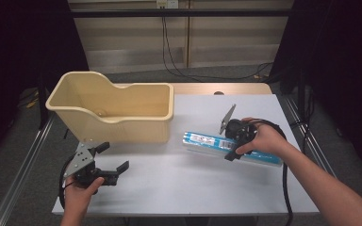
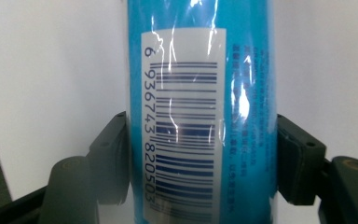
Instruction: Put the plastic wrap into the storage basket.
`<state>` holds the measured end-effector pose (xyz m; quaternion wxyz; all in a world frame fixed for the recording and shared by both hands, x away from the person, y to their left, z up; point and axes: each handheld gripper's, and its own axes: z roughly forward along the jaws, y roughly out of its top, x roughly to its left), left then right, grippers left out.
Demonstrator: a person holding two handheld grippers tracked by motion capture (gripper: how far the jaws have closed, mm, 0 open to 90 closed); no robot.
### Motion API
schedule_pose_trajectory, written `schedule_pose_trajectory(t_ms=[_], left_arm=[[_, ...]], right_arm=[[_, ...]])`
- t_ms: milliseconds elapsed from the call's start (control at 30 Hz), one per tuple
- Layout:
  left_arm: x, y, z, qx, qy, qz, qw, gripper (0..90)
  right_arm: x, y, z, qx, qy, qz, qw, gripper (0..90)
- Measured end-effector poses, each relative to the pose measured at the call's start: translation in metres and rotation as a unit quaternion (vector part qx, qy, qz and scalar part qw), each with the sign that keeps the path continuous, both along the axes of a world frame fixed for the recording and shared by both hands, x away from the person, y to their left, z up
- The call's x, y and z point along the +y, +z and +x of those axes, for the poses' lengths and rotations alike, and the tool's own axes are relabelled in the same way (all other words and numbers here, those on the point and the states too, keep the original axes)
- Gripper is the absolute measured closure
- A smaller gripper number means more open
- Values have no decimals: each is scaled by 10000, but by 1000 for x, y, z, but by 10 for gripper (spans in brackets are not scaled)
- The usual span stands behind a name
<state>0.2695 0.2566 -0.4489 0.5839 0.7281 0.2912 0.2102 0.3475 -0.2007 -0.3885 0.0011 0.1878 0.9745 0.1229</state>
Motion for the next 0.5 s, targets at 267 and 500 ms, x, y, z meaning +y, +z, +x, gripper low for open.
schedule_pose_trajectory(t_ms=[267,500], left_arm=[[-1,0,-1,30,-41,-17,10000,1],[0,0,-2,51,-53,-32,10000,1]], right_arm=[[3,44,11,-235,-136,304,9992,316],[5,70,20,-373,-216,327,9985,316]])
